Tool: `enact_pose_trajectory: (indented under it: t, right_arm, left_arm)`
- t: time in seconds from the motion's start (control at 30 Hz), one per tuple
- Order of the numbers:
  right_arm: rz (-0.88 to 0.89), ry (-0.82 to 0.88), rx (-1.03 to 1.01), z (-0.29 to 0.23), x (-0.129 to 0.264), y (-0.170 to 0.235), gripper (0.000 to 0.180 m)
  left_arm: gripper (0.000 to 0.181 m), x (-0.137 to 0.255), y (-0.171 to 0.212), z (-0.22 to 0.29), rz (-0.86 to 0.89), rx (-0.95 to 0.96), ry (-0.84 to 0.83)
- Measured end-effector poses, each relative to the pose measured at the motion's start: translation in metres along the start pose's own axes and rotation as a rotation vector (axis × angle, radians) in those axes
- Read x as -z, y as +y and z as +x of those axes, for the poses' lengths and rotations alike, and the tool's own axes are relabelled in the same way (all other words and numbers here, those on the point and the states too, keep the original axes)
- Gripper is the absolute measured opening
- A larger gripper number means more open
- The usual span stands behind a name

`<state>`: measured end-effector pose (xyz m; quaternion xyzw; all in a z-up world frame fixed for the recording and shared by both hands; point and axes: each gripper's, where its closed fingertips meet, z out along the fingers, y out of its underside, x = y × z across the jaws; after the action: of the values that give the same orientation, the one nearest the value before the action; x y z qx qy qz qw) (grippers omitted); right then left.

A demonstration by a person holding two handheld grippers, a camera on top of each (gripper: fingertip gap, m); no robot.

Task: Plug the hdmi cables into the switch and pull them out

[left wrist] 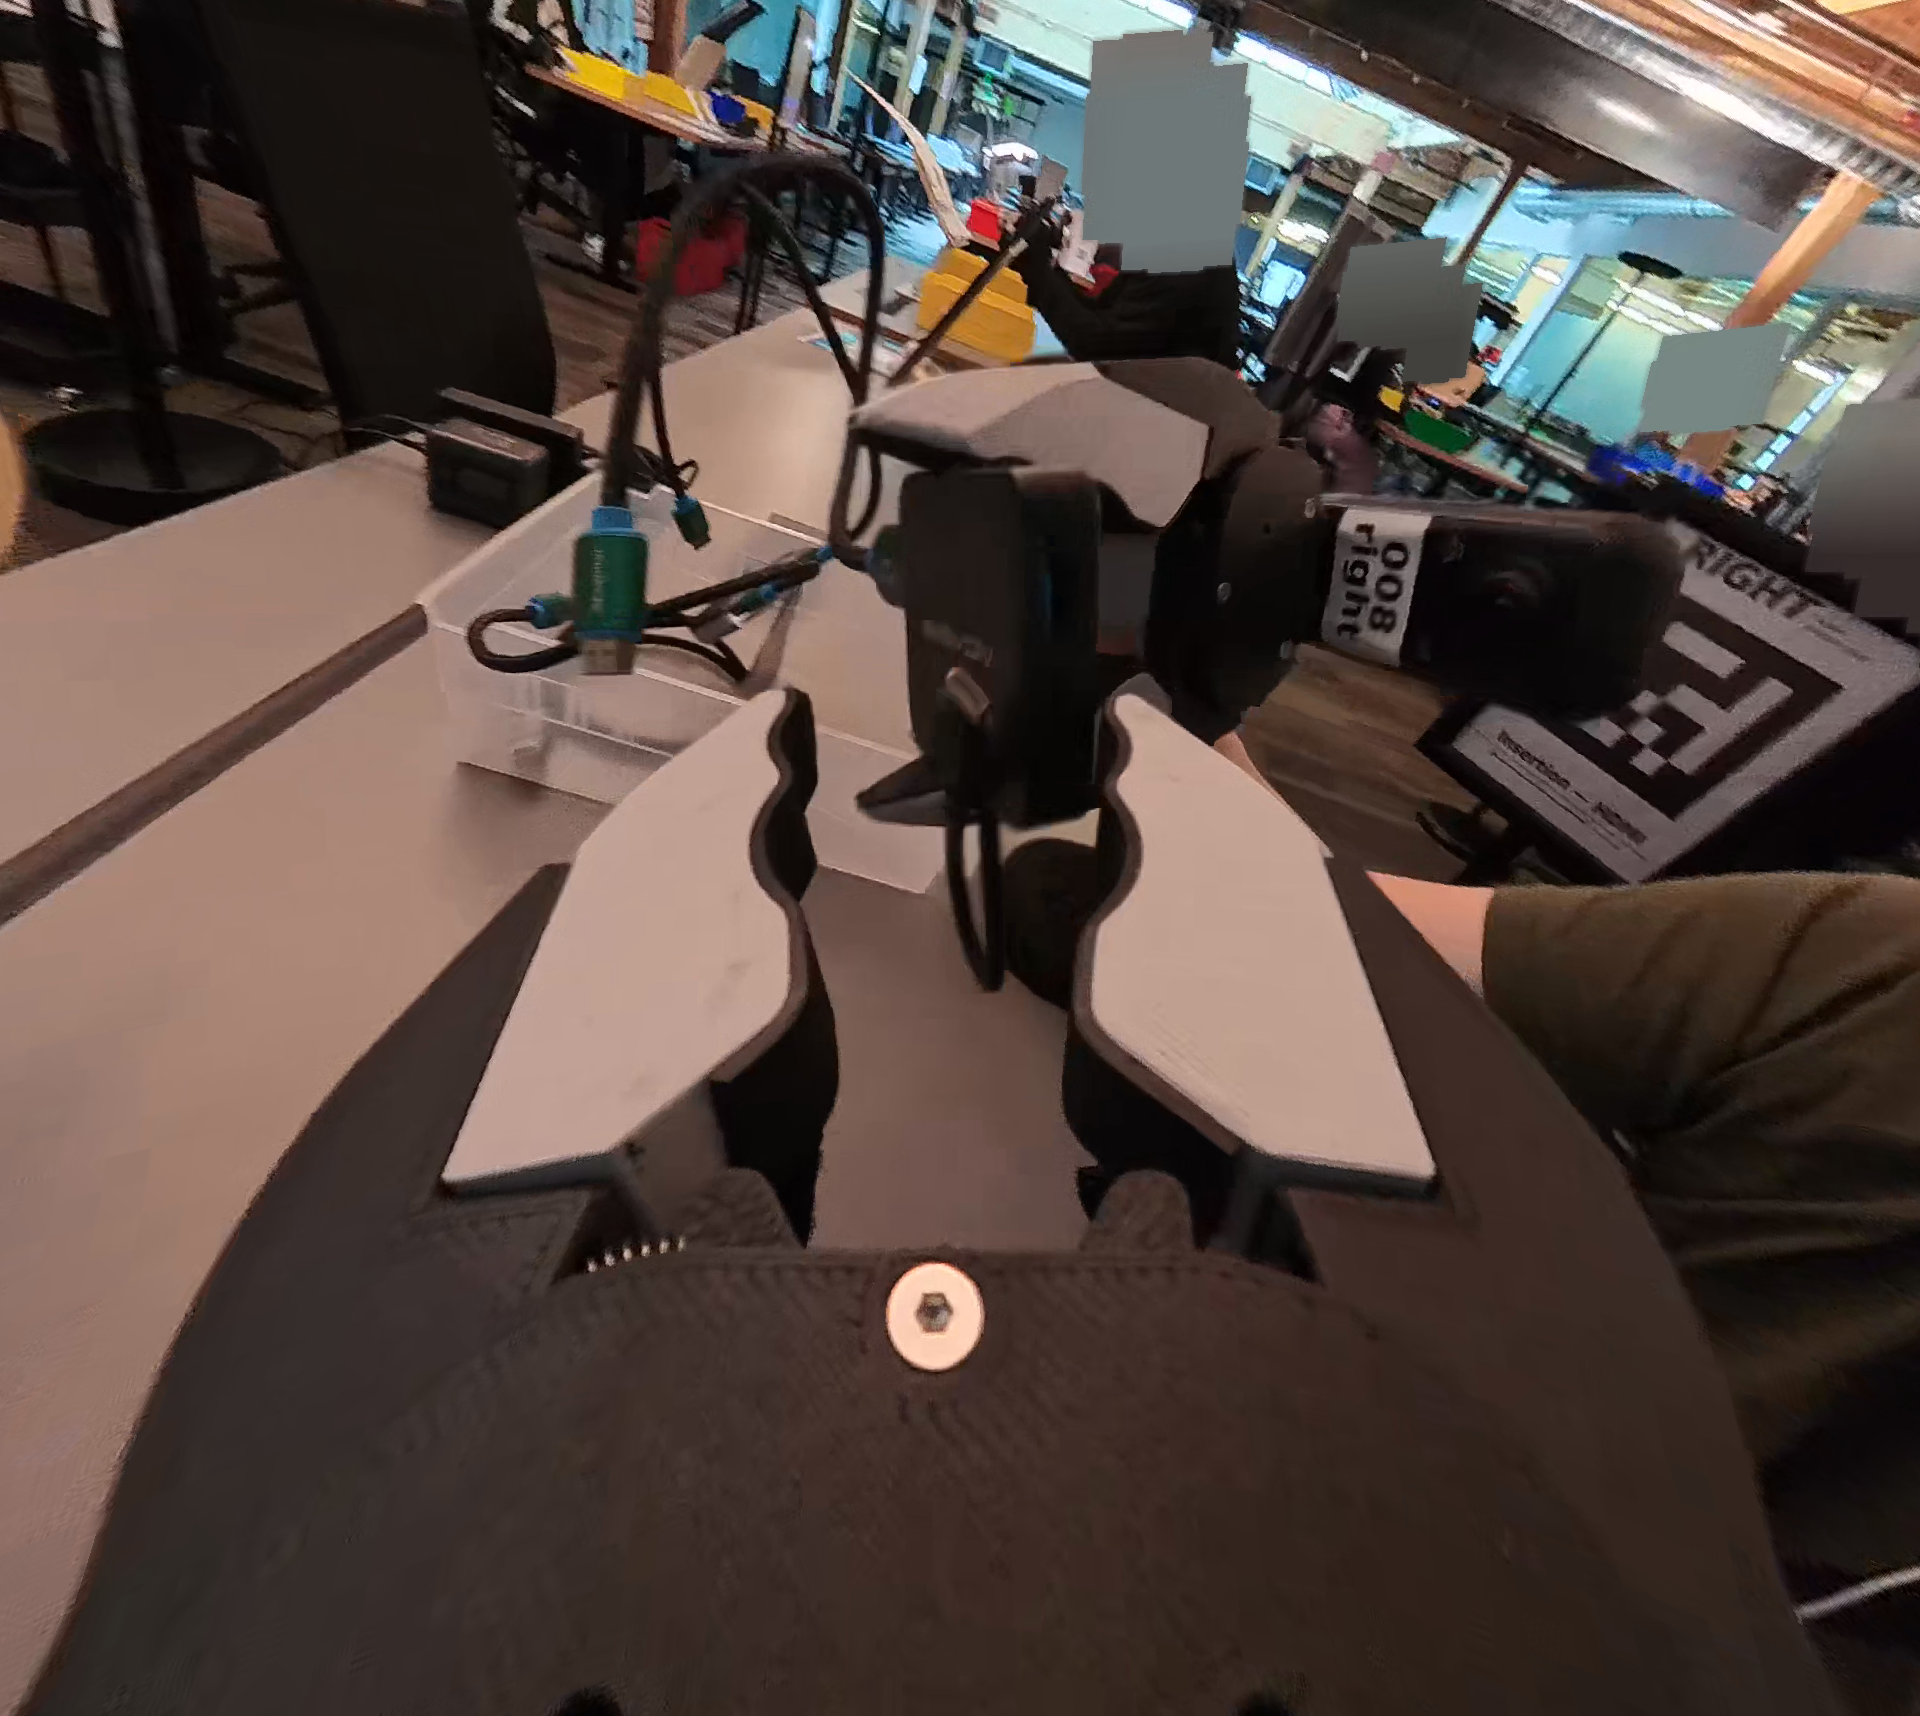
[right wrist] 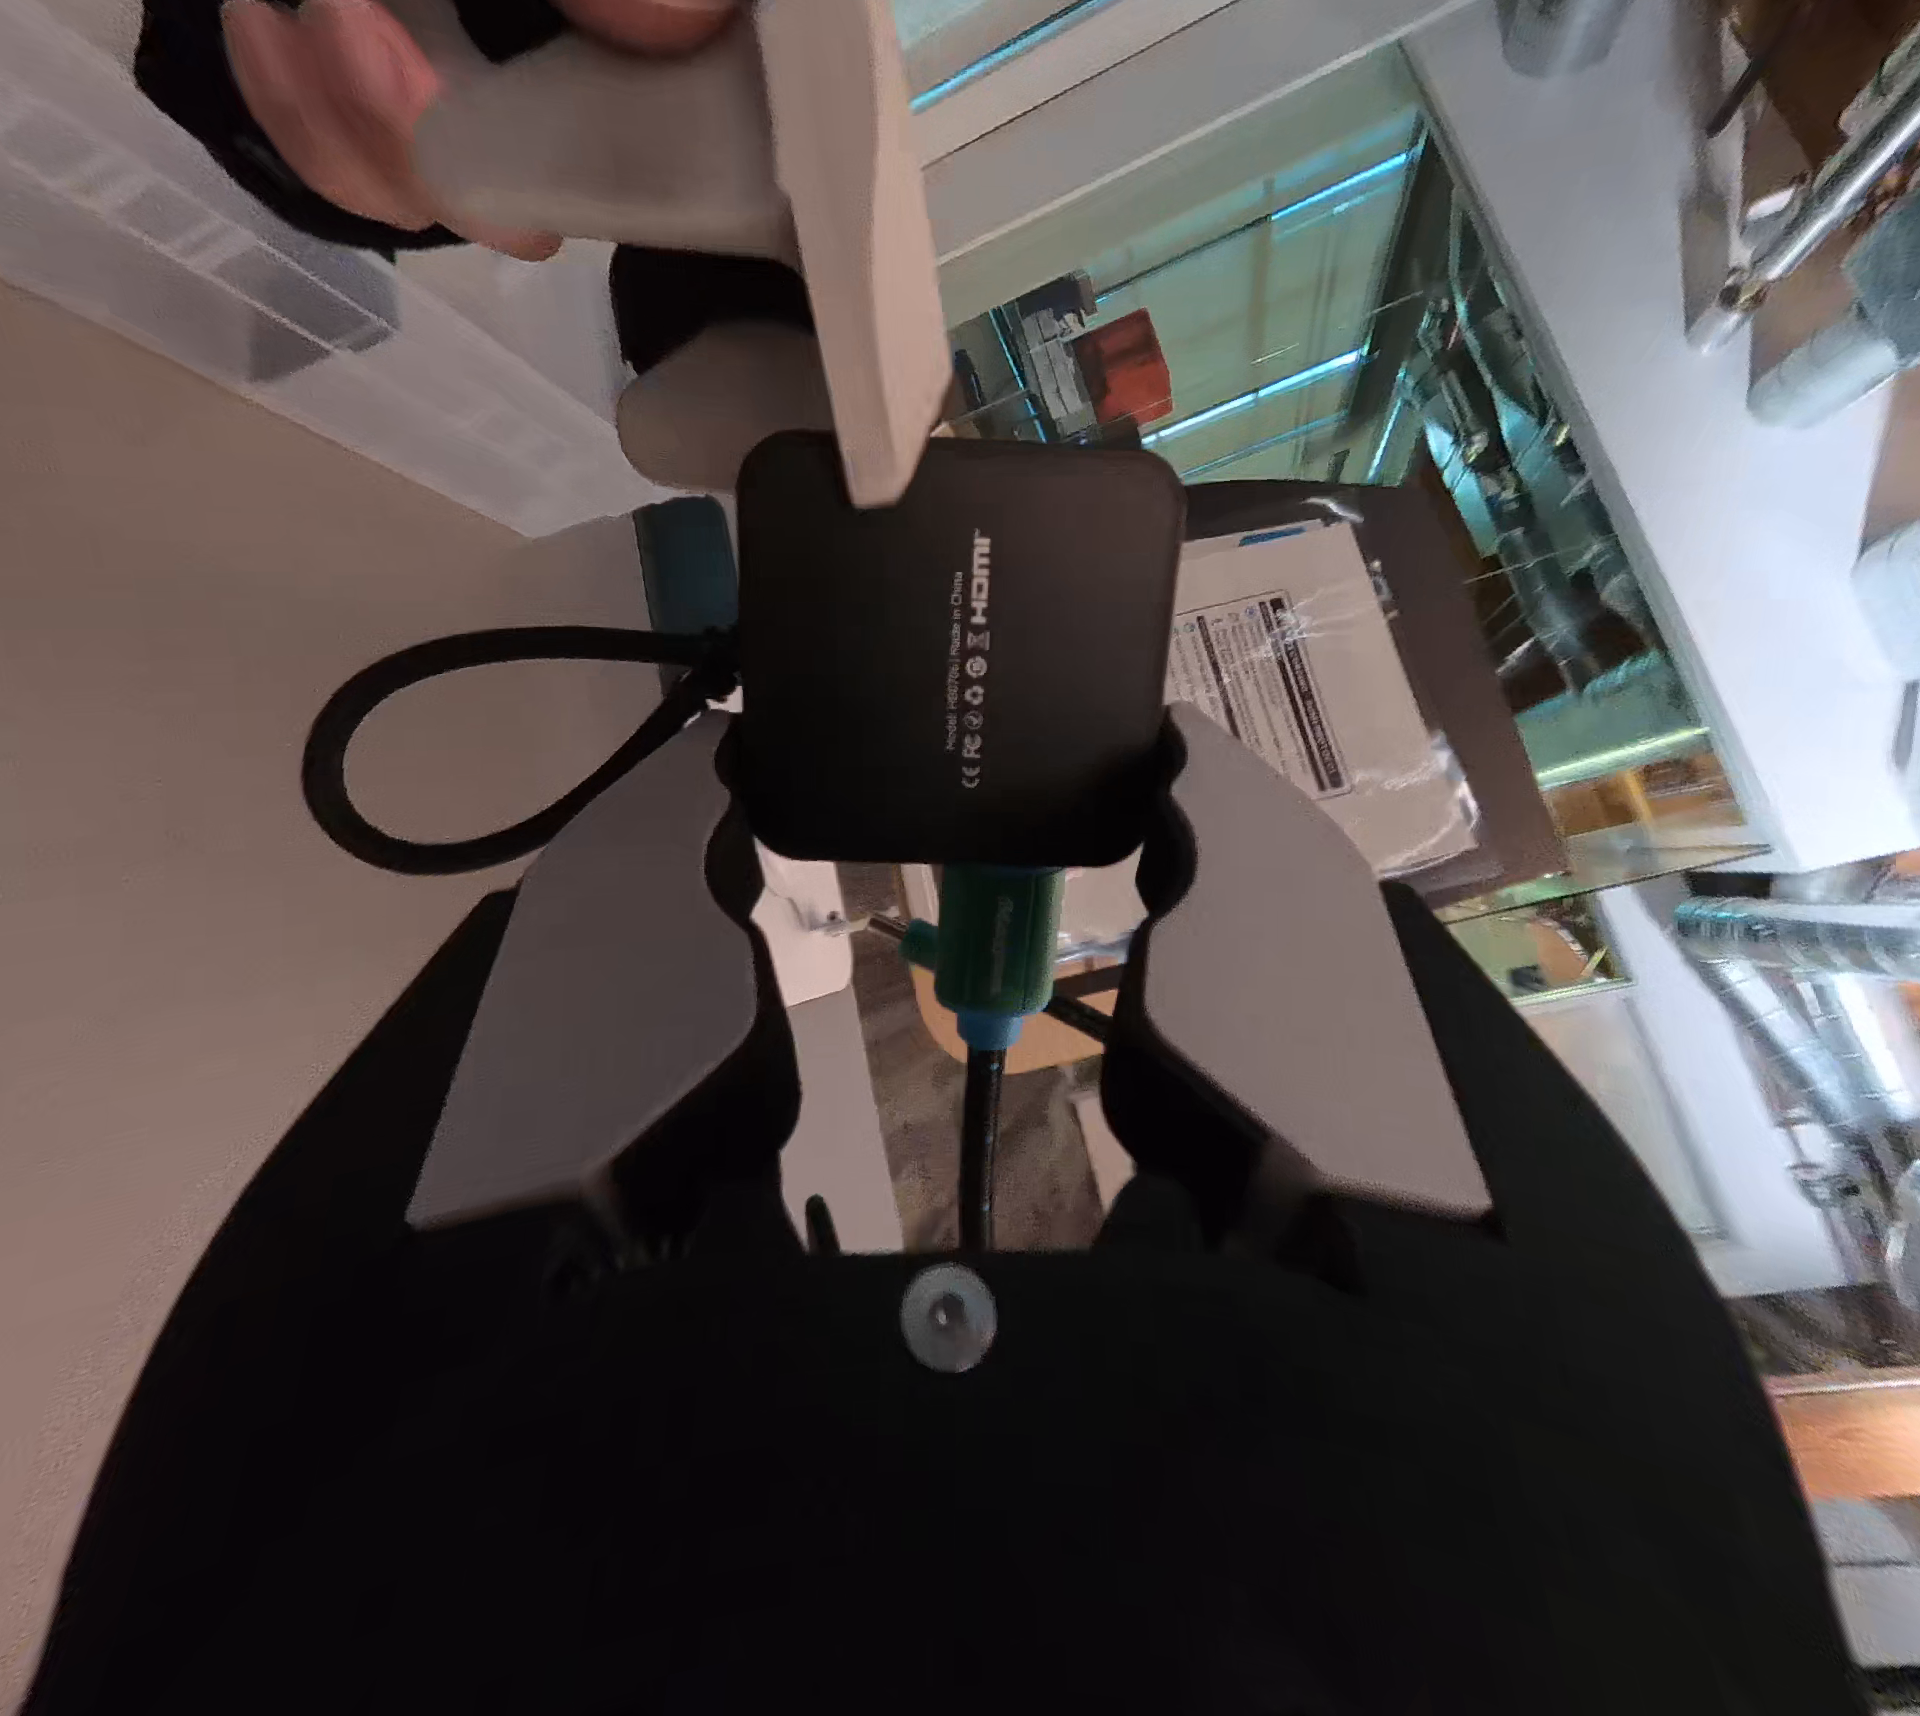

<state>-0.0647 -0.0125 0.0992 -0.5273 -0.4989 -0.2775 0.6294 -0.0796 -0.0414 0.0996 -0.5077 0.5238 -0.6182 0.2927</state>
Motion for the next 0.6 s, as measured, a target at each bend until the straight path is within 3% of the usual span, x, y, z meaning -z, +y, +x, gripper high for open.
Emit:
enact_pose_trajectory:
  t: [0.03,0.07,0.13,0.37,0.6]
  right_arm:
    - [-0.016,-0.006,0.019,-0.003,-0.003,0.000,0.072]
    - [-0.035,-0.018,0.033,-0.007,-0.006,0.001,0.072]
    - [-0.042,-0.022,0.036,-0.011,-0.009,0.004,0.072]
    - [-0.030,-0.377,-0.239,-0.047,0.010,0.008,0.073]
    - [-0.010,-0.462,-0.373,-0.048,0.019,0.001,0.058]
  left_arm:
    - [0.048,-0.002,0.003,0.003,-0.015,-0.007,0.016]
    - [0.029,-0.003,0.006,0.004,-0.031,-0.021,0.022]
    - [0.024,-0.003,0.009,0.001,-0.070,-0.068,-0.016]
    - [0.020,-0.002,0.034,-0.009,-0.297,-0.358,-0.165]
    - [0.020,-0.011,0.041,0.002,-0.328,-0.435,-0.130]
